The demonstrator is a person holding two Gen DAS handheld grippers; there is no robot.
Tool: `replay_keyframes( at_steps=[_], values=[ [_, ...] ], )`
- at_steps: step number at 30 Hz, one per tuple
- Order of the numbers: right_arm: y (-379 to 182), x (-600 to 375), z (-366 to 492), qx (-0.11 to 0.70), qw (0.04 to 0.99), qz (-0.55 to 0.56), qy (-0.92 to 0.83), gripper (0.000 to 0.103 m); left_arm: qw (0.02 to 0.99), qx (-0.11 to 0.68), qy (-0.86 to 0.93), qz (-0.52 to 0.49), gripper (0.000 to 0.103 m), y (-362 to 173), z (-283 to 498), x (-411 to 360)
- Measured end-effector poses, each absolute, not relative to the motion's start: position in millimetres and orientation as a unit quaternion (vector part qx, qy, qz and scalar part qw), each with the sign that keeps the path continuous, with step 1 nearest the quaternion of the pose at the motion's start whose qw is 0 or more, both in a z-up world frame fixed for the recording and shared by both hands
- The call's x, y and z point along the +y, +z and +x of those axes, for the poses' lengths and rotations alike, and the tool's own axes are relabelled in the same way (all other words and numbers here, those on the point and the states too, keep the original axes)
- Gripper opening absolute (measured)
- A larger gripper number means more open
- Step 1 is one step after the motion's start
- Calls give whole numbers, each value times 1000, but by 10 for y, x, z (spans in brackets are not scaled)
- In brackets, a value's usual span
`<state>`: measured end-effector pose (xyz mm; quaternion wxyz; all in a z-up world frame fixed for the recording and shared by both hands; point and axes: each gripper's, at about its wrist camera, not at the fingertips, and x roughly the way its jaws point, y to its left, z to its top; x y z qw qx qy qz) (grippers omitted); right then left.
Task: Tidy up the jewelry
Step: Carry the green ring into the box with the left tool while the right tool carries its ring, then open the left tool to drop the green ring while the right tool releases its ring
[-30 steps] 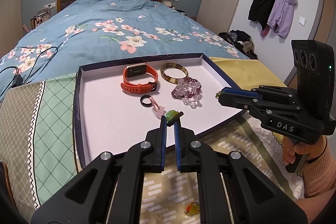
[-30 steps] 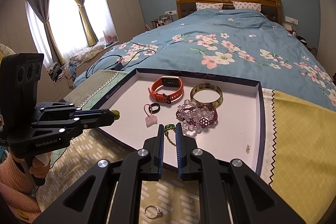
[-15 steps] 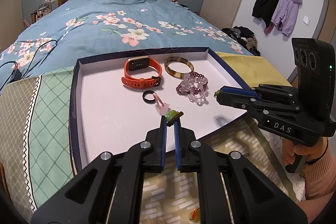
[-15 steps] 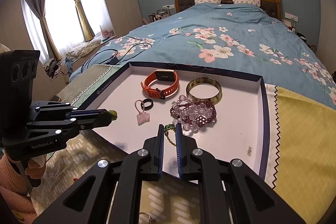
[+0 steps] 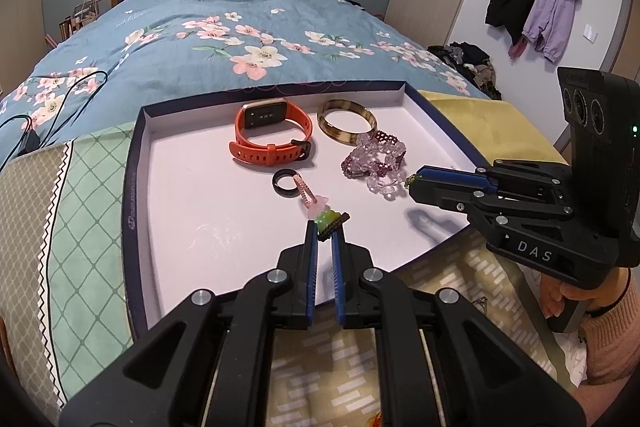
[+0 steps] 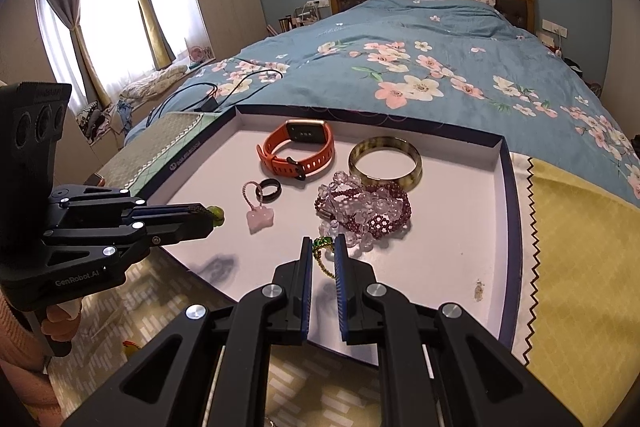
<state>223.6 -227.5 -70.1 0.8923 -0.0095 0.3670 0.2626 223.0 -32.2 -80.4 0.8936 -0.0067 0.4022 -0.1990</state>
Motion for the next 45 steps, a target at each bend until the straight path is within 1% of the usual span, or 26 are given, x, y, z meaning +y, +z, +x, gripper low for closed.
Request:
replay_keyframes(
  at_steps=[28, 30, 32, 33, 34, 35, 36, 38, 40, 43, 45],
  values=[
    [-768, -2146, 2322, 380, 888, -24, 259, 10, 889, 416, -191, -1, 8, -946, 2328, -402],
    [-766, -2148, 2328, 380, 888, -23, 256, 11, 888, 418, -193, -1, 11, -950, 2328, -404],
    [-754, -2164, 2315, 377, 890, -18, 254, 12, 888, 416, -193, -3, 19, -943, 2323, -401],
    [-747, -2172, 2310, 376, 891, -16, 253, 13, 889, 415, -194, -5, 21, -937, 2313, -396],
    [-732, -2189, 2291, 372, 894, -14, 251, 13, 890, 413, -194, -5, 25, -923, 2302, -386],
    [-715, -2211, 2273, 369, 895, -11, 251, 13, 892, 409, -194, -7, 32, -901, 2280, -372],
    [-697, -2233, 2261, 367, 896, -7, 250, 13, 895, 403, -193, -10, 35, -871, 2251, -348],
    [-650, -2282, 2231, 361, 899, 0, 247, 17, 899, 393, -195, -15, 38, -808, 2188, -298],
    [-582, -2349, 2170, 352, 902, 11, 249, 18, 903, 383, -196, -16, 38, -742, 2111, -247],
    [-491, -2426, 2055, 339, 906, 19, 251, 22, 908, 363, -206, -17, 42, -629, 1920, -157],
    [-440, -2489, 1938, 333, 908, 23, 254, 23, 911, 355, -211, -16, 43, -577, 1801, -97]
  ],
)
